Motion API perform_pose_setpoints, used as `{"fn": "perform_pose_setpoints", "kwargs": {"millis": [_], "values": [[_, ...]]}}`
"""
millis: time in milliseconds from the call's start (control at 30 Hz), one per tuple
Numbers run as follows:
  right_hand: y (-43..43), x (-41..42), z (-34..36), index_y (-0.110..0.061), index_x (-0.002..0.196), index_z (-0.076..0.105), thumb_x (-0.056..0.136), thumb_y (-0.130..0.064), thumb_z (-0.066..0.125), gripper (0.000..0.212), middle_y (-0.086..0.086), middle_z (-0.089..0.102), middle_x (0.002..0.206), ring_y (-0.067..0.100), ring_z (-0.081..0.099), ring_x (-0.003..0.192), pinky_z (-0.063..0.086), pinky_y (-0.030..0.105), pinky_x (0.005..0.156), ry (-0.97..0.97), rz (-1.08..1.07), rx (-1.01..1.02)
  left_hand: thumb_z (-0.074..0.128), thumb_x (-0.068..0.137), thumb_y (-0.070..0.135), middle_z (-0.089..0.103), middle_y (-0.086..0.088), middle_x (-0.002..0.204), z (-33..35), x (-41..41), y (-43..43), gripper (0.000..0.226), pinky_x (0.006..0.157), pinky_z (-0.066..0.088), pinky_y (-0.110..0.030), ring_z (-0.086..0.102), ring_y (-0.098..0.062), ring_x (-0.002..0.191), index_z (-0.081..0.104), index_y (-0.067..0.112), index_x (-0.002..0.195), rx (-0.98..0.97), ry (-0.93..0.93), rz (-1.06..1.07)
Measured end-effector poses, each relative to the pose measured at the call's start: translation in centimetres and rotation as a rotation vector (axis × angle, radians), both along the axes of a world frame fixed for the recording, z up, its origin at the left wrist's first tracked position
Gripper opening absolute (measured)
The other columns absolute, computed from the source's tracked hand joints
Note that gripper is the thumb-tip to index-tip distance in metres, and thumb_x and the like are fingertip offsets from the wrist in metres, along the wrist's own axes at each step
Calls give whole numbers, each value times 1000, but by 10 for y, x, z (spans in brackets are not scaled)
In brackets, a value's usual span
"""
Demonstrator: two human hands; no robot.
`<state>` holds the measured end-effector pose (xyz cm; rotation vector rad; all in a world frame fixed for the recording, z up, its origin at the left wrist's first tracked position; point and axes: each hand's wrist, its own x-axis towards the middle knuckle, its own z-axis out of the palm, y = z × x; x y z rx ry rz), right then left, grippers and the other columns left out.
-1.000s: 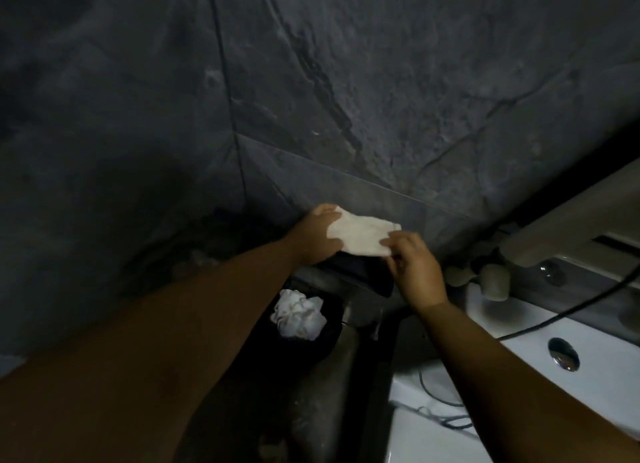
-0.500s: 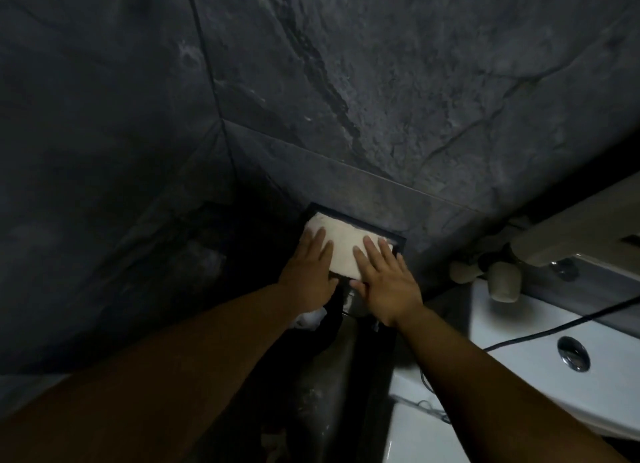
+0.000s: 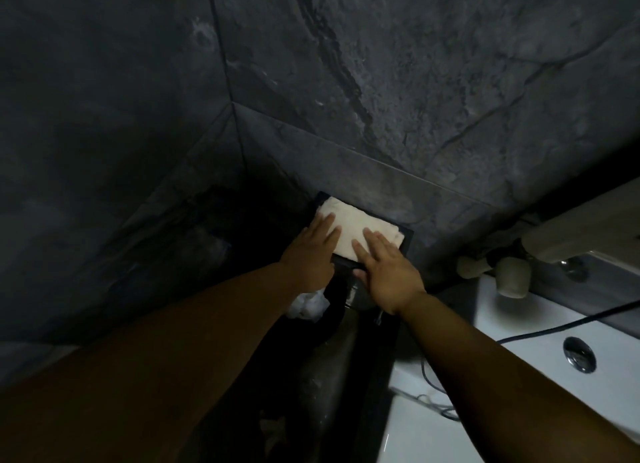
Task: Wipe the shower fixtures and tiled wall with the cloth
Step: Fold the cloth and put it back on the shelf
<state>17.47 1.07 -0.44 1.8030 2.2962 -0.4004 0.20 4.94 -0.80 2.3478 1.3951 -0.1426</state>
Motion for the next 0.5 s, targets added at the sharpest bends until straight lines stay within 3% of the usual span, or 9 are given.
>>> {"fn": "perform_pose_setpoints", "kwargs": {"millis": [133,233,300,500], "values": [[7,-11,17,-22,150,19,97,-42,43,62,7,5,158,25,7,145,11,33,117,3,-48,-89,44,94,19,3,-6,158,14,-3,0,58,117,14,-36,2,-24,145,22,13,147,-102,-108,62],[4,-30,40,-21,143,36,94,-36,50,54,10,28,150,26,28,136,25,32,111,153,-167,-47,47,94,18,32,-12,148,37,-12,-7,49,110,28,-37,32,-28,135,37,10,141,-108,-271,189],[-2,-46,53,-19,139,43,93,-32,54,49,9,41,141,25,41,126,33,29,103,261,-211,-54,47,93,17,41,-14,139,53,-25,-16,45,106,34,-38,40,-30,127,41,8,136,-107,-345,294],[-46,-130,111,-18,126,55,91,-31,60,38,4,62,121,19,57,110,40,23,91,366,-34,-300,54,90,13,55,-21,127,109,-122,-103,38,96,30,-24,51,-30,118,53,-2,125,-14,-488,545]]}}
